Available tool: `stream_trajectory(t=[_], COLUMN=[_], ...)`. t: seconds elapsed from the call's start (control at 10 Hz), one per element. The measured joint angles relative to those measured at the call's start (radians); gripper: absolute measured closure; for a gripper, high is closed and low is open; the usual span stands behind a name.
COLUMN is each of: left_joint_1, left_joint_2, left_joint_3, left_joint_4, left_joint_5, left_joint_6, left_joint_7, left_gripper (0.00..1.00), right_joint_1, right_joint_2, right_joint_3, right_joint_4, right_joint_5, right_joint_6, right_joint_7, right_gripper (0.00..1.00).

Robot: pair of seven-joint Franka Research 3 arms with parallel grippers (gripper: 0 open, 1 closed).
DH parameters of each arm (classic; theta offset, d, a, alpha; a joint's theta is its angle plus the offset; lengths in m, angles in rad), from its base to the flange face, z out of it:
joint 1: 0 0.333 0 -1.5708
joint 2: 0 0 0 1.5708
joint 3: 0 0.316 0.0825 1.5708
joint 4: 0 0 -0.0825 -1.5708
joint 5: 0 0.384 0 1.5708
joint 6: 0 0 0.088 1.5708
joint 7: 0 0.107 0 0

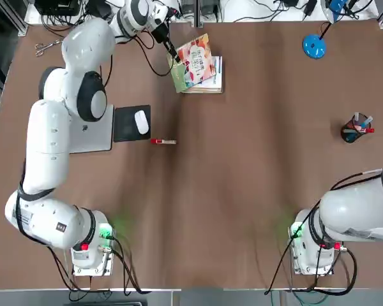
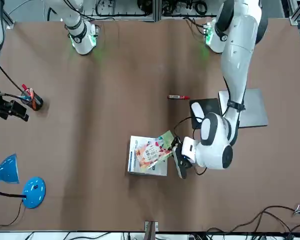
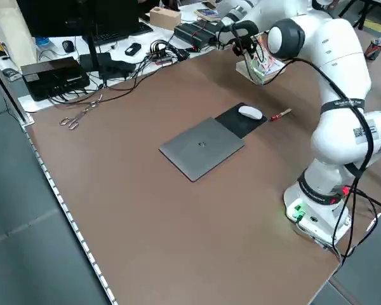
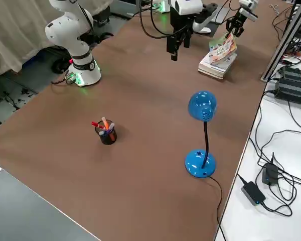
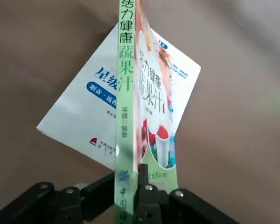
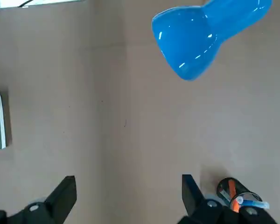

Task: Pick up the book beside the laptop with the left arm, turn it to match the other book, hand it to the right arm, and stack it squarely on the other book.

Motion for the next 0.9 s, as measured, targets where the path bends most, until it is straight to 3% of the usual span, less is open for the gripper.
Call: stream_trajectory(t=[0.9], left_joint_1=[-0.092], left_joint_2=[0.0], left_joint_3=[0.036], left_joint_4=[0.005], left_joint_5=[0.0], left_joint_6=[0.119], left_joint_7=[0.093], left_gripper=[0.82], right_joint_1=[0.0], right_joint_2=[0.0], right_joint_3=[0.004], right_joint_4=[0.0], right_joint_5=[0.0], right_joint_6=[0.015], right_joint_7=[0.0], right_gripper=[0.0])
